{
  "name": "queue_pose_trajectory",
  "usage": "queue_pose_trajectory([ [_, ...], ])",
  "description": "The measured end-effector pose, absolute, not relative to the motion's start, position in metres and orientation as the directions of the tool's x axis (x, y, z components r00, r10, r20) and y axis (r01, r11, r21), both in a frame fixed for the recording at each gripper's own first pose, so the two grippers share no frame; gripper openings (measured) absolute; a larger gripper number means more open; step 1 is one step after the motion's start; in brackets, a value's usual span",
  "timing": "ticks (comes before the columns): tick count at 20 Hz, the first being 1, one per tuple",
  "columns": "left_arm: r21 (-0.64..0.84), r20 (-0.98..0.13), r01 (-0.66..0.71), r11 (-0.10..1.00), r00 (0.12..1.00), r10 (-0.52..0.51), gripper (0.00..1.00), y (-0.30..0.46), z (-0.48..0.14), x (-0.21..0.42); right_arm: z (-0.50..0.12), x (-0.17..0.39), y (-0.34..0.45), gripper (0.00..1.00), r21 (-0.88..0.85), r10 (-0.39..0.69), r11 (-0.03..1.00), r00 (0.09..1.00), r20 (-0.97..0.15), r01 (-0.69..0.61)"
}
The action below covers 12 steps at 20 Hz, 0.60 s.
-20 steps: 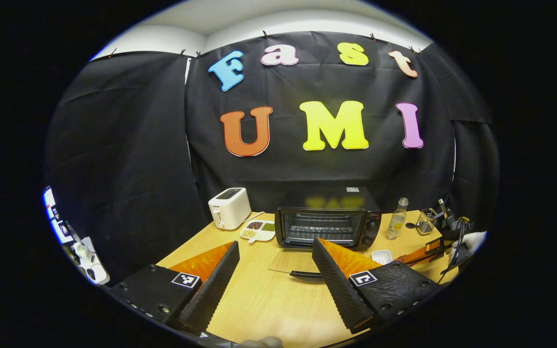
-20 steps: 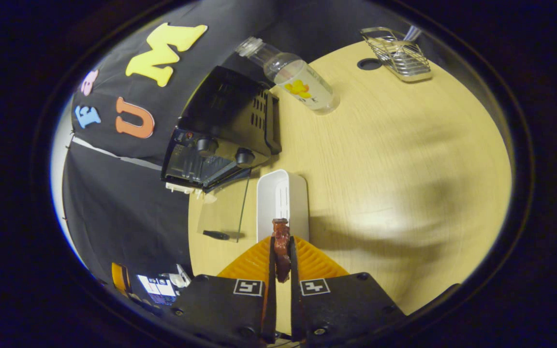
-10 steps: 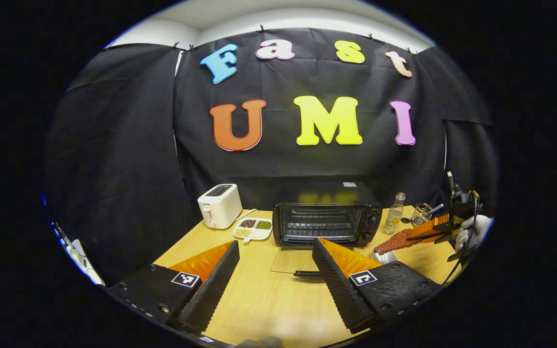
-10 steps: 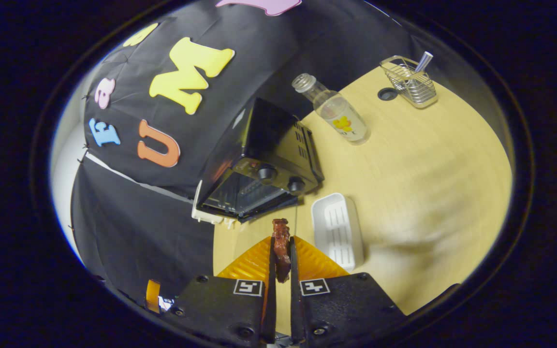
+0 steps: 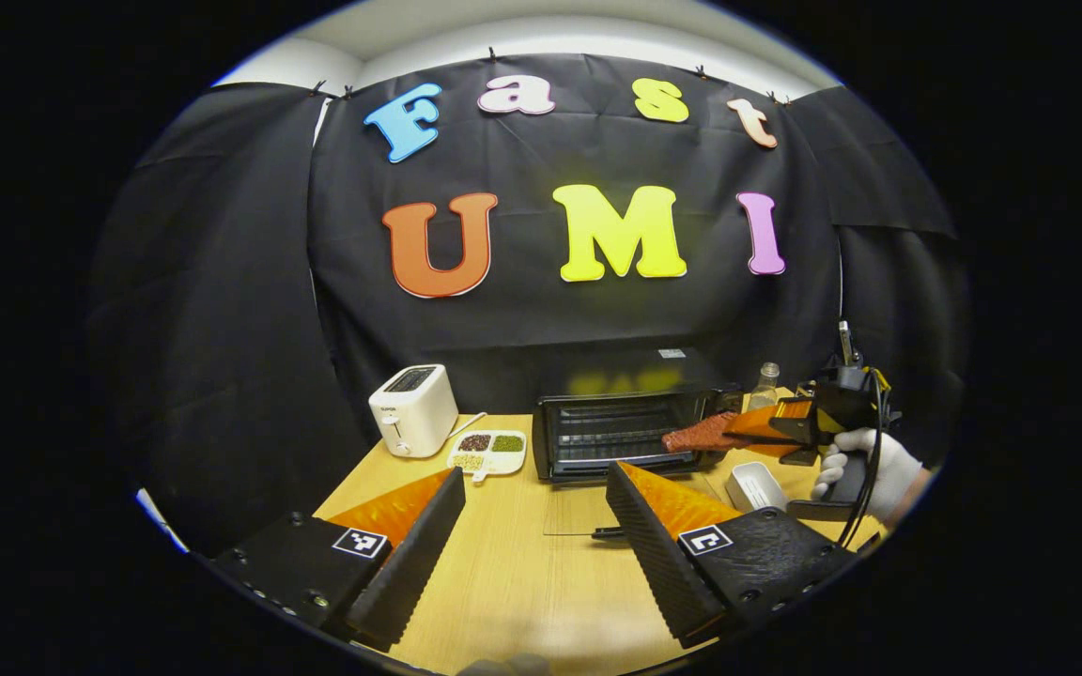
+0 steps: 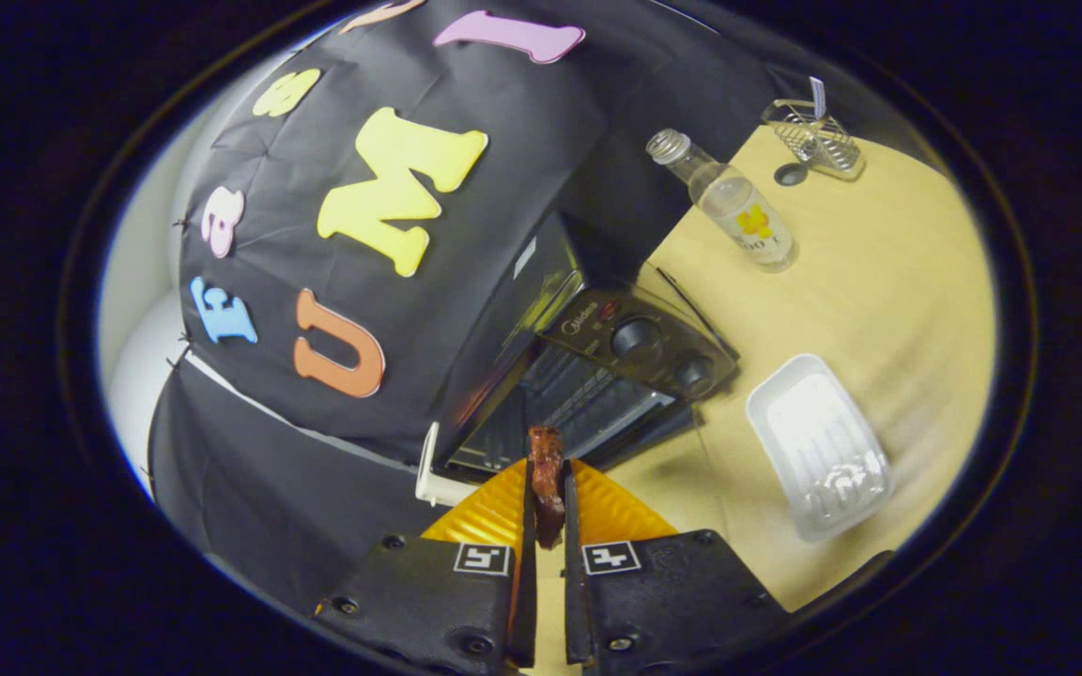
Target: Open the electric oven with the left hand, put the food in, and close the electric oven.
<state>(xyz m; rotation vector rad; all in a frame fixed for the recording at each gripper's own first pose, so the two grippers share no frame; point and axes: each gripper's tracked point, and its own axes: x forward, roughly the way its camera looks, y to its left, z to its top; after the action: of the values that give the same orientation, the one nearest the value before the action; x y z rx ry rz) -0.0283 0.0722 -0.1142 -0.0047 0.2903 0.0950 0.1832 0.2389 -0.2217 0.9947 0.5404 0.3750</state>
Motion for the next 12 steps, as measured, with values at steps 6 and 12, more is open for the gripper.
queue_pose_trajectory([
  [6,0.048,-0.295,-0.116,0.992,0.947,0.125,0.97,0.097,-0.124,-0.035,-0.249,0.223,0.285,0.15,0.886,0.401,0.464,0.886,-0.234,0.024],
  [12,0.023,-0.316,-0.157,0.987,0.936,0.157,0.97,0.114,-0.141,-0.030,-0.266,0.273,0.311,0.15,0.887,0.315,0.460,0.927,-0.204,0.039],
])
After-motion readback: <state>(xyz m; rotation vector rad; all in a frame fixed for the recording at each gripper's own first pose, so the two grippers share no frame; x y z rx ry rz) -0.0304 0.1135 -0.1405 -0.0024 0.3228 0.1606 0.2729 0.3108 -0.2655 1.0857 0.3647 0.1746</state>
